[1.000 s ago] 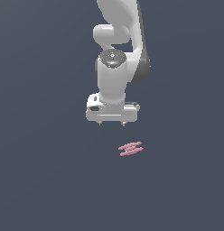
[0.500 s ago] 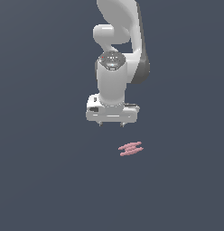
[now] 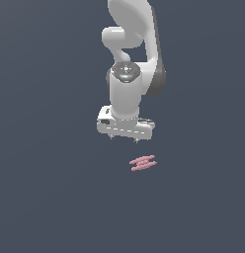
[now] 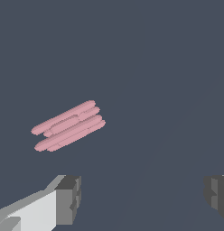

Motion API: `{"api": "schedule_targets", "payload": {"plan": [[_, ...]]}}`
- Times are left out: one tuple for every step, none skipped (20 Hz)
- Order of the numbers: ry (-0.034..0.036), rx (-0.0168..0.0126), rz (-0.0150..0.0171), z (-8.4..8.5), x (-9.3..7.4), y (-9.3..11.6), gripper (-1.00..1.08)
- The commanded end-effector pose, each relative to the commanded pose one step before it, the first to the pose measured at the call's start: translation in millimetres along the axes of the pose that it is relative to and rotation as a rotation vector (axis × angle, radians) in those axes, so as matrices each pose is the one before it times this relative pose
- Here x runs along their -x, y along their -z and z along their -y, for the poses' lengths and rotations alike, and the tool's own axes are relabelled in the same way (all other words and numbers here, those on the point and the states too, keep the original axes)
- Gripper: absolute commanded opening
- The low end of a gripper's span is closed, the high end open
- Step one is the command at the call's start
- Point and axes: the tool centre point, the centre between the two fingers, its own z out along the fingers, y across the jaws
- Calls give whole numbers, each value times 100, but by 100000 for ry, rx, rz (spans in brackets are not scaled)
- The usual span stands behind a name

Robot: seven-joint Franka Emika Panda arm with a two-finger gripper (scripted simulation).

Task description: Pick up the object and move it to a goal position.

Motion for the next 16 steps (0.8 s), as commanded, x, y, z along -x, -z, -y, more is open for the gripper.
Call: {"api": "schedule_targets", "payload": {"plan": [[-5078, -147, 174, 414, -183, -378, 100], [-2307, -59, 72, 188, -74, -170, 100], [-2433, -57, 76, 200, -73, -180, 100], [-2510, -54, 78, 208, -69, -186, 100], [-2511, -48, 77, 211, -62, -187, 100], [-2511, -43, 77, 211, -56, -188, 100], [-2508, -38, 75, 213, -49, -189, 100], [-2507, -32, 74, 215, -42, -189, 100], [-2505, -27, 72, 216, -35, -190, 100], [-2502, -23, 70, 217, -28, -190, 100], [-2501, -18, 68, 217, -22, -191, 100], [-2499, -13, 66, 217, -15, -192, 100], [-2497, -9, 63, 218, -8, -192, 100], [-2495, -5, 61, 218, -1, -193, 100], [-2493, -1, 58, 218, 6, -193, 100], [-2490, 3, 55, 218, 13, -194, 100]]}}
